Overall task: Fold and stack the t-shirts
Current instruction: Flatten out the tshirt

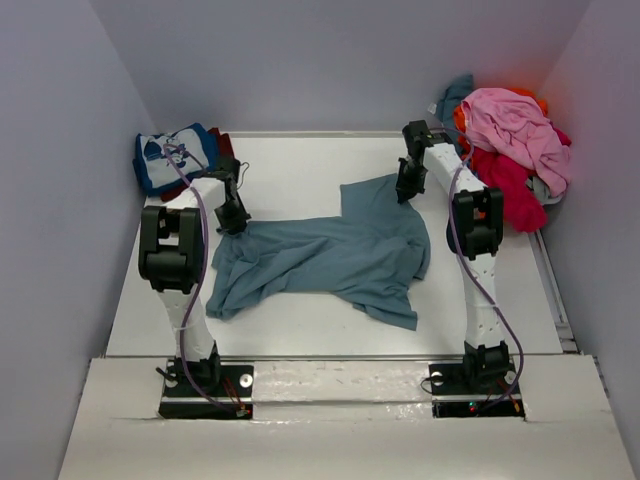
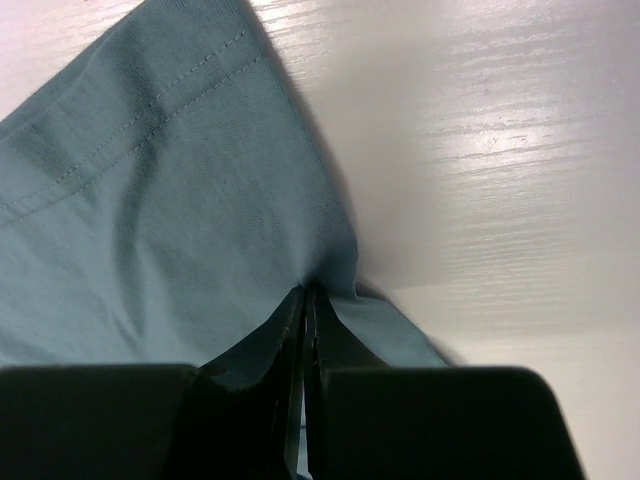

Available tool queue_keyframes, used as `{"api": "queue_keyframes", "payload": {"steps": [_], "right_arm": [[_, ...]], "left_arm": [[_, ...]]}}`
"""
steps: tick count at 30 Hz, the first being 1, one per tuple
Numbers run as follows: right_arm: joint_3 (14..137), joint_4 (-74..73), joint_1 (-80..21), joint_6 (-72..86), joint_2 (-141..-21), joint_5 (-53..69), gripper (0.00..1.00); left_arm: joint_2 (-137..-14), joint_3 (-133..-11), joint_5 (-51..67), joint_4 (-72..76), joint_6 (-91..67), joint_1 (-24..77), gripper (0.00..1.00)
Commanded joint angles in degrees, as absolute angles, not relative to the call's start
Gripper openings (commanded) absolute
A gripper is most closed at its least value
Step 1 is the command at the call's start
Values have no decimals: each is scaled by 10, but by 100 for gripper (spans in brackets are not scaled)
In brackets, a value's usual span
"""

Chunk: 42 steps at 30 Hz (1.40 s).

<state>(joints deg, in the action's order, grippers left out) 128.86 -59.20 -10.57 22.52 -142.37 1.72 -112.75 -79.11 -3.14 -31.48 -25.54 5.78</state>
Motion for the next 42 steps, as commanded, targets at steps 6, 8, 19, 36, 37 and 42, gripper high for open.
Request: {"api": "queue_keyframes", "payload": {"steps": [6, 8, 19, 36, 37, 42], "right_arm": [[1295, -625, -115, 244, -1369, -28, 7], [1320, -624, -115, 246, -1356, -41, 7], [1392, -607, -105, 248, -1282, -91, 7], [1414, -594, -63, 264, -1303, -116, 7], [1417, -592, -57, 264, -1303, -116, 7], [1438, -581, -52, 267, -1310, -117, 7]], "left_arm": [[-1124, -879, -83, -348, -250, 90, 6], [-1134, -905, -90, -355, -250, 91, 6], [-1242, -1154, -155, -430, -242, 118, 6], [-1333, -1267, -201, -442, -252, 118, 6], [-1335, -1273, -206, -441, -251, 118, 6], [-1346, -1306, -232, -438, -250, 118, 6]]}}
